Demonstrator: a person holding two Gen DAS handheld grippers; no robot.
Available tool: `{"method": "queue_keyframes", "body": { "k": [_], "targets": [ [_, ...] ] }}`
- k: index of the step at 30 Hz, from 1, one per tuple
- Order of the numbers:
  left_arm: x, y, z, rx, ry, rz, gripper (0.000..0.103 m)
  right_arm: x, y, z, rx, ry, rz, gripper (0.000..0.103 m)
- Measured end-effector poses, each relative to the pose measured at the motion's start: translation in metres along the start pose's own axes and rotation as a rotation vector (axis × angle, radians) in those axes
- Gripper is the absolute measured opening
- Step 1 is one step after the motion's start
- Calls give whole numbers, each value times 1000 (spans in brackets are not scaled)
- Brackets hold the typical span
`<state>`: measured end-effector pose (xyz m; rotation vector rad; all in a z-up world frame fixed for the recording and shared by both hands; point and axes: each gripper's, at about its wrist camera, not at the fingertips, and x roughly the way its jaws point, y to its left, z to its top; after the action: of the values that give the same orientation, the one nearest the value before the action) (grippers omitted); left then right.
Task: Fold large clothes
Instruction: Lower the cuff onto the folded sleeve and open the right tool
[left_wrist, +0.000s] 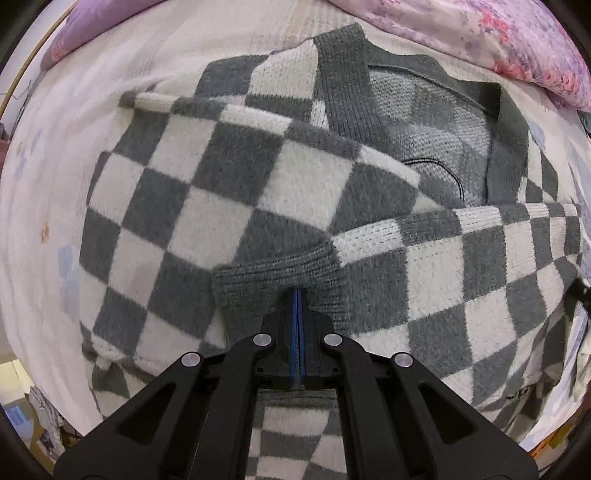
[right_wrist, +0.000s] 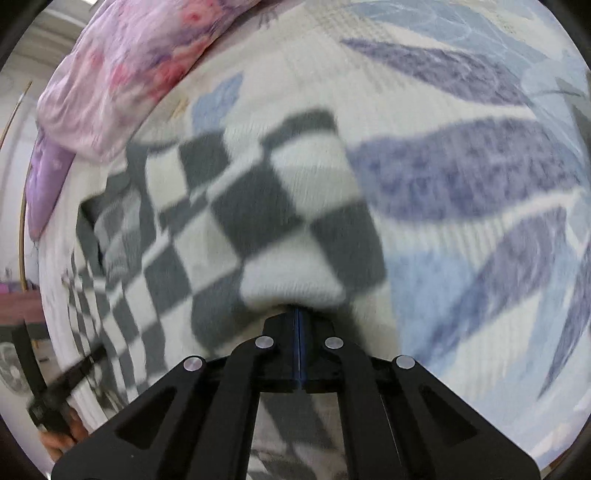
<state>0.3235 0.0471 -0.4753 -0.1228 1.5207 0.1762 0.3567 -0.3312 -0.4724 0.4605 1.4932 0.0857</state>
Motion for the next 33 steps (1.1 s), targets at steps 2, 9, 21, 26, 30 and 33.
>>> {"method": "queue_keyframes", "body": {
  "k": [2,9,21,26,30,33],
  "targets": [
    [1,-1,0,12,-5,2,2,-15,8,4,-19,-40,9,0],
    [7,-9,3,18,-5,-1,2,0,-1,58,-9,-99,-6,1],
    [7,-1,-37,-5,2,-26,0,-11,-25,-41,-49,26,-27,0],
    [-4,0,-63,-12,-4,-6,0,-35,-30,-92,58,22,-1,0],
    [12,0,-71,-13,-20,-7,0,-2,-50,-112,107,41,93,0],
    [6,-6,-69,20,-35,7,0,-12,-51,-109,159,66,107,0]
  ]
}}
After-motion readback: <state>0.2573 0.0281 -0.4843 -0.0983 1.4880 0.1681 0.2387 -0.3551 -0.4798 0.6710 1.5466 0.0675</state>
